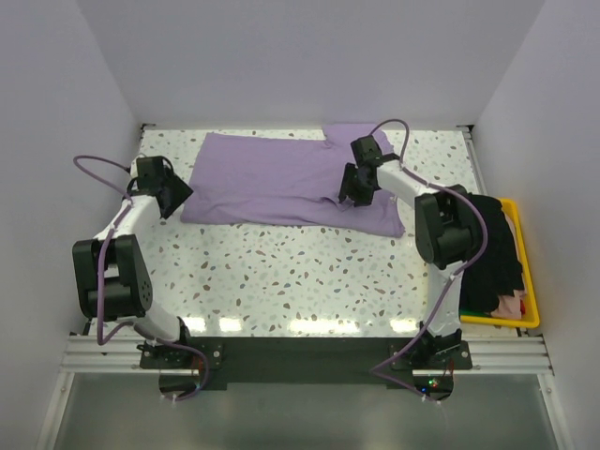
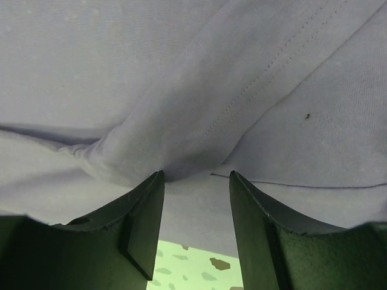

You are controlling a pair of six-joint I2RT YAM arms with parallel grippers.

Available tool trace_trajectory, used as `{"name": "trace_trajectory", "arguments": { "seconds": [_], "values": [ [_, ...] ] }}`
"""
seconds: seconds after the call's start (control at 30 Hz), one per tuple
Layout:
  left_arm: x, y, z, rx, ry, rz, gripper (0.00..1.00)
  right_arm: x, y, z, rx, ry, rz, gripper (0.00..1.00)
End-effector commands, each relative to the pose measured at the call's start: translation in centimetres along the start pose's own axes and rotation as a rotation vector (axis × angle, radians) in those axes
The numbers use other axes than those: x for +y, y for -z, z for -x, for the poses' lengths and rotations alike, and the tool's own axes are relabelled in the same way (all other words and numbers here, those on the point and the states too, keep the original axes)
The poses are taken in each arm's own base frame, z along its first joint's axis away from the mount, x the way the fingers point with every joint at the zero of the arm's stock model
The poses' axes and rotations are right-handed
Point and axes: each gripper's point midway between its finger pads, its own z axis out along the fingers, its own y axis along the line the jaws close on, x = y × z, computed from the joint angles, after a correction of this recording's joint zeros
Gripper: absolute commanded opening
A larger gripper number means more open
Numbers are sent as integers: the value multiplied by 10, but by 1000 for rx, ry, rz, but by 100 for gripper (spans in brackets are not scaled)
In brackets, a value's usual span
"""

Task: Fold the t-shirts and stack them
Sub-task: Fold the tshirt

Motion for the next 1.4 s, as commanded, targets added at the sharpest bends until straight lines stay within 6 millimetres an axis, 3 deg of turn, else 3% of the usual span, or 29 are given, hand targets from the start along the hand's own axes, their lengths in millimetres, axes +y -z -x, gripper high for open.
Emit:
{"name": "trace_trajectory", "arguments": {
  "seconds": [0.0, 0.2, 0.4, 0.63, 1.0, 1.03, 1.07, 1.17, 1.37],
  "values": [
    [-6, 6, 11, -42, -5, -40, 64, 6, -3, 13, -46, -13, 6, 51],
    [-7, 4, 11, -41, -9, -42, 63, 7, -11, 16, -48, -21, 0, 48],
    [-6, 2, 11, -39, -10, -40, 63, 13, -10, 28, -73, -29, 9, 19],
    [-6, 1, 12, -38, -12, -38, 63, 28, -13, 49, -99, -32, 37, 0],
    [-8, -5, 11, -22, -15, -41, 61, 55, -28, 88, -135, 1, 84, 0],
    [-8, -5, 11, -24, -16, -42, 61, 62, -23, 99, -162, 4, 98, 0],
    [-8, -6, 10, -22, -19, -40, 61, 61, -33, 97, -147, 6, 91, 0],
    [-9, -7, 12, -22, -22, -39, 61, 75, -33, 107, -162, 21, 151, 0],
    [-6, -9, 10, -17, -28, -31, 61, 97, -31, 128, -235, 75, 245, 11]
  ]
}}
